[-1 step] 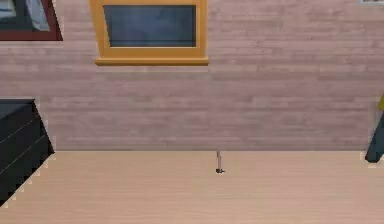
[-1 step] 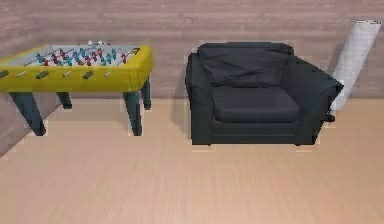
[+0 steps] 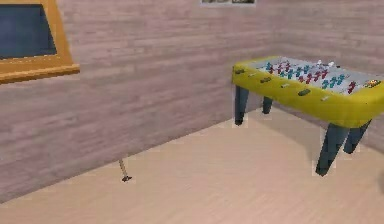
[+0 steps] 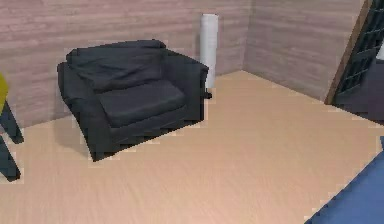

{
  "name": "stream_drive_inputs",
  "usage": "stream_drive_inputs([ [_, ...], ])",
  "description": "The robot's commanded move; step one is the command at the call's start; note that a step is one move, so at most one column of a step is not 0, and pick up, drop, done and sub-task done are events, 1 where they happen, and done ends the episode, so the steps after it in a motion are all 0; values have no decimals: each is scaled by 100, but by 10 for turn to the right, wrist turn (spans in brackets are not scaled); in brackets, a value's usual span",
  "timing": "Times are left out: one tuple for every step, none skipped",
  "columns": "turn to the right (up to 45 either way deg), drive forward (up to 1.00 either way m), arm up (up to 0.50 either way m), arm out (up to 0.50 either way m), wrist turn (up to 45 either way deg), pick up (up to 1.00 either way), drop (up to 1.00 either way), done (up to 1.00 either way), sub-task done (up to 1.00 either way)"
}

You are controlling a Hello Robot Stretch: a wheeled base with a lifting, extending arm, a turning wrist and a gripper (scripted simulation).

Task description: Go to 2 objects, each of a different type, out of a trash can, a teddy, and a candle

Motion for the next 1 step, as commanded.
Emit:
stream_drive_inputs([
  [0, 20, 0, 0, 0, 0, 0, 0, 0],
])
